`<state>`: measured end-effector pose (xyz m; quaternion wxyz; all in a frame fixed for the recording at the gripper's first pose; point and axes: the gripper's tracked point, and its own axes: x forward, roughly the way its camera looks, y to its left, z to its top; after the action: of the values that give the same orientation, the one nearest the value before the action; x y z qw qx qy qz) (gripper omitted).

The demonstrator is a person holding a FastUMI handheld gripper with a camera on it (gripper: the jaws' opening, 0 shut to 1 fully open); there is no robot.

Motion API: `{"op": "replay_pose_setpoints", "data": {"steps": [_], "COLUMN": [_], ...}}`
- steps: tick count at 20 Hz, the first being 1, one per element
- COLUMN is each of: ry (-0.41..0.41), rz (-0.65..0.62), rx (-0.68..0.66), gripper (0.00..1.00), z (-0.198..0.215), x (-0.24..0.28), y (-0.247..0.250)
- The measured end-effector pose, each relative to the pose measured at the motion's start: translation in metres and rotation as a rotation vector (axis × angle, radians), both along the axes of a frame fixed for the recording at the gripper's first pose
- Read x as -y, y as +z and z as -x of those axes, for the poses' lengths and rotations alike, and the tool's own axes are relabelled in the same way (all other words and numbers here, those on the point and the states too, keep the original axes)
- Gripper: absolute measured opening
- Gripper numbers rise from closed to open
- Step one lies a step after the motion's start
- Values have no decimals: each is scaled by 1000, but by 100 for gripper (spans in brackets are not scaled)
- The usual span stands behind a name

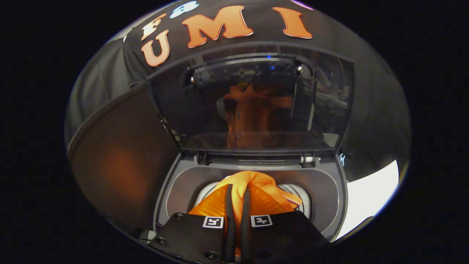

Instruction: Put the clothes into the washing machine and then close the washing machine lid.

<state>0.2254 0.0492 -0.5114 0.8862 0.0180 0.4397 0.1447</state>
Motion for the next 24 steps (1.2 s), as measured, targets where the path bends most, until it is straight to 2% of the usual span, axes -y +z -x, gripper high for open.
{"op": "replay_pose_setpoints", "data": {"steps": [2, 6, 11, 15, 16, 18, 22, 24], "ry": [-4, -67, -105, -115, -120, -124, -103, -109], "rz": [28, 38, 69, 73, 72, 75, 80, 74], "rx": [-61, -201, -251, -268, -274, -248, -221, -213], "gripper": [14, 14, 14, 17, 23, 46, 100, 100], "z": [2, 9, 11, 13, 15, 10, 14, 17], "x": [1, 4, 14, 19, 19, 21, 20, 19], "y": [-31, -99, -114, -116, -116, -110, -97, -94]}}
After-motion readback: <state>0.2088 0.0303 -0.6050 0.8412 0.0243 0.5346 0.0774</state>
